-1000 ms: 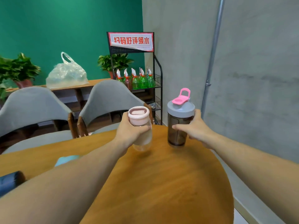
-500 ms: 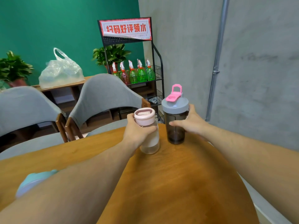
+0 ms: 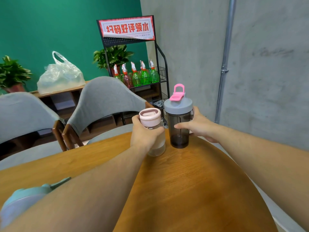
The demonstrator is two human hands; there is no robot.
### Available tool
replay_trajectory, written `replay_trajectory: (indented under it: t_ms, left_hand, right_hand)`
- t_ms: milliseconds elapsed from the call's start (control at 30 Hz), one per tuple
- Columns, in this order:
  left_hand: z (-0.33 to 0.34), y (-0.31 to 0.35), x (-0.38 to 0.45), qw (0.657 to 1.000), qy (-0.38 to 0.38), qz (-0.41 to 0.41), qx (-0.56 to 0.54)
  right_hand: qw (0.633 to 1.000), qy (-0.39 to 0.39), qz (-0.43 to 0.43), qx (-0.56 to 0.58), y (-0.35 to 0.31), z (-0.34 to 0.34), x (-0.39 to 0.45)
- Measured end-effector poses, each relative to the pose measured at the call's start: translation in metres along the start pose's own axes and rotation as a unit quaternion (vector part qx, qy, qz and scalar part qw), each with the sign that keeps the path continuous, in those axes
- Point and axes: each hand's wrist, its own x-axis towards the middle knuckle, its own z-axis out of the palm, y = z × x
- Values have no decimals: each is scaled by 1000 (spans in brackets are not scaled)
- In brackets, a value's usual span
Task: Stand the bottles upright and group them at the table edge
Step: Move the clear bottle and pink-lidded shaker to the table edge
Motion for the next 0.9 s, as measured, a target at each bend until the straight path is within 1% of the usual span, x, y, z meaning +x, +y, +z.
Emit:
replay_trajectory:
  t_ms: [133, 233, 400, 467, 567, 667, 900]
  left_hand:
    - [3, 5, -1, 1000, 11, -21, 0]
    - [-4, 10, -4, 999, 9, -48, 21]
    - [-39, 26, -26, 994, -34, -99, 37]
    - [-64, 36, -44, 992, -33, -107, 57]
    - [-107, 49, -79, 988, -54, -122, 77]
    - [-148, 54, -115, 986, -68, -123, 93]
    - [-237, 57, -193, 979, -78, -150, 110]
  right_hand:
    - [1000, 7, 0, -18, 3, -1, -8]
    - [999, 15, 16, -39, 4, -6, -21]
    - [995, 14, 61, -80, 0, -16, -54]
    - [995, 4, 62, -79, -9, -13, -74]
    - [994, -30, 49, -90, -33, 3, -111]
    - [992, -72, 17, -105, -59, 26, -147]
    - [983, -125, -57, -121, -116, 88, -222]
